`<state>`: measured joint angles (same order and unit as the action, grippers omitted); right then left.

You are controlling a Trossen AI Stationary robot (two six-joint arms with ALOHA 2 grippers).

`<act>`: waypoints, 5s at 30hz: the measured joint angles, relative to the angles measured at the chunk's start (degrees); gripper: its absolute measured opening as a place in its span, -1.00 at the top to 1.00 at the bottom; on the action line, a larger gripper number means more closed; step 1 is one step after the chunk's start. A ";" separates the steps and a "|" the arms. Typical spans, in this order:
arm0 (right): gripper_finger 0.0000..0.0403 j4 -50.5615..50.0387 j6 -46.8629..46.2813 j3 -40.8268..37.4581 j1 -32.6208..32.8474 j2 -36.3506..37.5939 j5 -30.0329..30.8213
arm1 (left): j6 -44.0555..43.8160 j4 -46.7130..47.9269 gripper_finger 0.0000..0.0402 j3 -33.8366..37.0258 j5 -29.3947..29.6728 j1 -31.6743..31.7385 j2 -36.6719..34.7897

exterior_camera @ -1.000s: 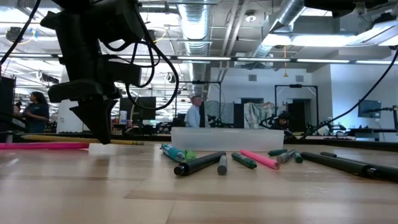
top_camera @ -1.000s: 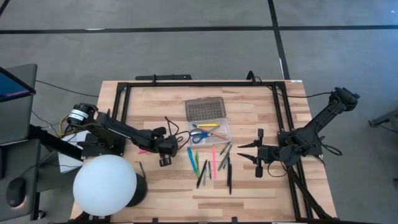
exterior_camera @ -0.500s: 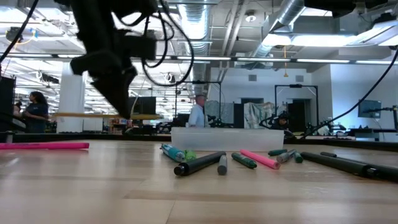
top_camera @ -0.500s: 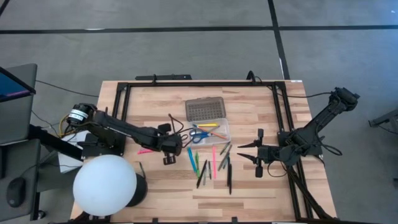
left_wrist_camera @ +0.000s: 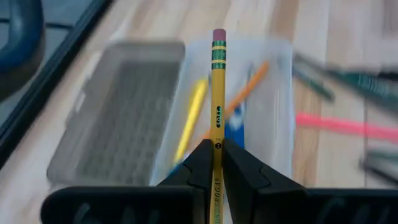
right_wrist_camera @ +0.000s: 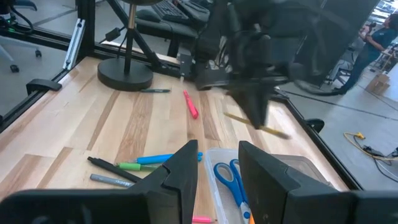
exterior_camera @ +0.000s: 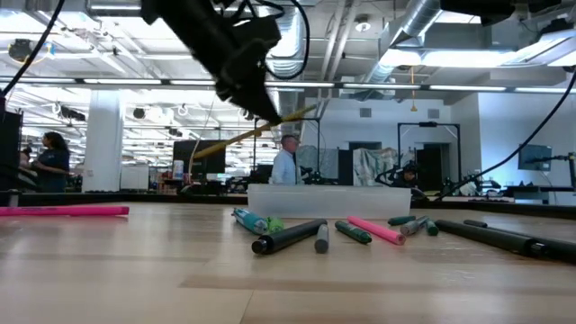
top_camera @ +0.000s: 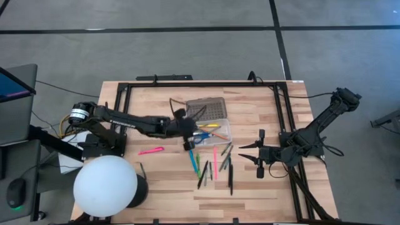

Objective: Pick & place school supplies into a supply box
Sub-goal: Put the yellow pencil into the supply box, then put the gray pen into the supply box

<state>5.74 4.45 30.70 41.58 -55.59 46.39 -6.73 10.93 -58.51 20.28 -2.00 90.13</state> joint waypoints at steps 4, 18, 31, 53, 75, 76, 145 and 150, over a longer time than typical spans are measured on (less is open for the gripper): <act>0.46 -0.20 0.00 0.00 0.00 0.00 0.00 | 0.14 -5.44 0.91 -0.02 -5.43 3.79 0.00; 0.46 -0.81 -0.02 0.00 -0.17 -0.01 0.02 | -4.69 -23.65 0.91 -0.13 -15.50 9.18 8.93; 0.46 -2.48 -0.99 -0.02 -0.21 -0.02 0.03 | -6.13 -22.19 0.91 -2.73 -21.26 10.69 13.92; 0.46 -7.49 -7.26 0.00 -3.25 -0.02 -0.15 | 0.32 -19.39 0.42 -2.60 -26.69 9.97 14.34; 0.46 -5.42 -11.80 1.22 -9.33 -26.91 -21.66 | 8.01 2.76 0.58 -2.18 -16.47 -17.85 10.01; 0.46 -5.26 -11.60 1.93 -9.32 -28.15 -21.74 | 8.01 2.84 0.58 -2.07 -14.82 -19.53 10.01; 0.84 -7.20 -7.93 11.93 -21.89 -43.93 -41.72 | 1.35 4.61 0.58 0.62 4.38 -30.47 10.05; 0.82 -7.61 -7.96 11.96 -22.80 -43.93 -42.18 | 1.35 4.62 0.58 0.62 4.39 -30.47 10.05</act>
<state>-1.87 -3.51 42.65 18.78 -99.53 4.22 -5.39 15.55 -57.89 24.67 -32.47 100.18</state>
